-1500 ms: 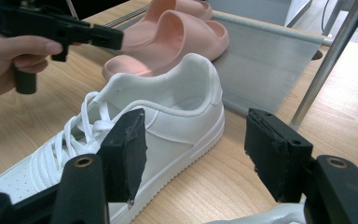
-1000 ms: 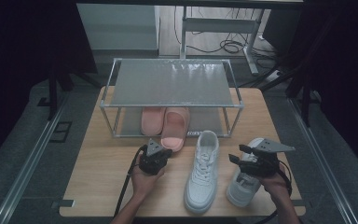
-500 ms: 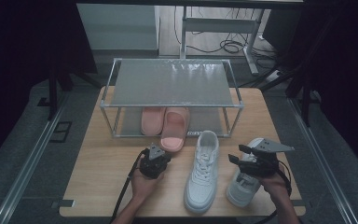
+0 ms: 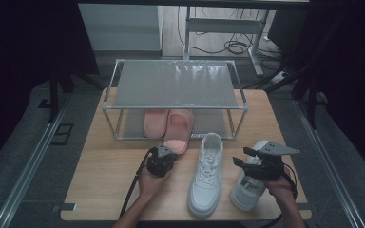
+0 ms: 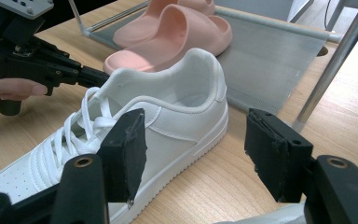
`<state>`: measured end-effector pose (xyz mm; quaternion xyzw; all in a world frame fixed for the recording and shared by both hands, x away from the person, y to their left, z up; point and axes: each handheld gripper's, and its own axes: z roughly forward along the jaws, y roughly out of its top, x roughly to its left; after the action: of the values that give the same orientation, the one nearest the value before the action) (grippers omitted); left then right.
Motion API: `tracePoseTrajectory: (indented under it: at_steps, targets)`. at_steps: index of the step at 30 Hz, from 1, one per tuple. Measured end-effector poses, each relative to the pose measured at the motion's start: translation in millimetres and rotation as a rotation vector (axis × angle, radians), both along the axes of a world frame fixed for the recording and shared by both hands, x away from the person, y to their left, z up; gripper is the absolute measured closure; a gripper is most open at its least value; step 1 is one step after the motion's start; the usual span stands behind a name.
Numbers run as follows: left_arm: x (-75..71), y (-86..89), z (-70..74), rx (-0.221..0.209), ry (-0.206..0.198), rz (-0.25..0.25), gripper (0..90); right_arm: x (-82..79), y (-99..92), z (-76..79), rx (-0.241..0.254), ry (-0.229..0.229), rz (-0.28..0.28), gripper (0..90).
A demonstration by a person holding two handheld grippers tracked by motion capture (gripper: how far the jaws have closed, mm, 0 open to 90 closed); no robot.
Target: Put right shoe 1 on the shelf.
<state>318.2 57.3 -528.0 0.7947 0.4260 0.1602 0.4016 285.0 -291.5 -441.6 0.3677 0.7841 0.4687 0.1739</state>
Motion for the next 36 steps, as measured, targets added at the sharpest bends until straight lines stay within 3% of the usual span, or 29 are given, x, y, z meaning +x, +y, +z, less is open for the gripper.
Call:
tracePoseTrajectory:
  at_steps: [17,36]
  targets:
    - [17.2,-9.9,-0.8,0.02,-0.001,0.011,90.0,0.1,-0.4,0.0,-0.002,0.0,0.0,39.0]
    - [36.6,-11.2,-3.5,0.022,-0.001,0.055,90.0,0.2,-1.1,-0.1,-0.004,0.0,-0.001,39.0]
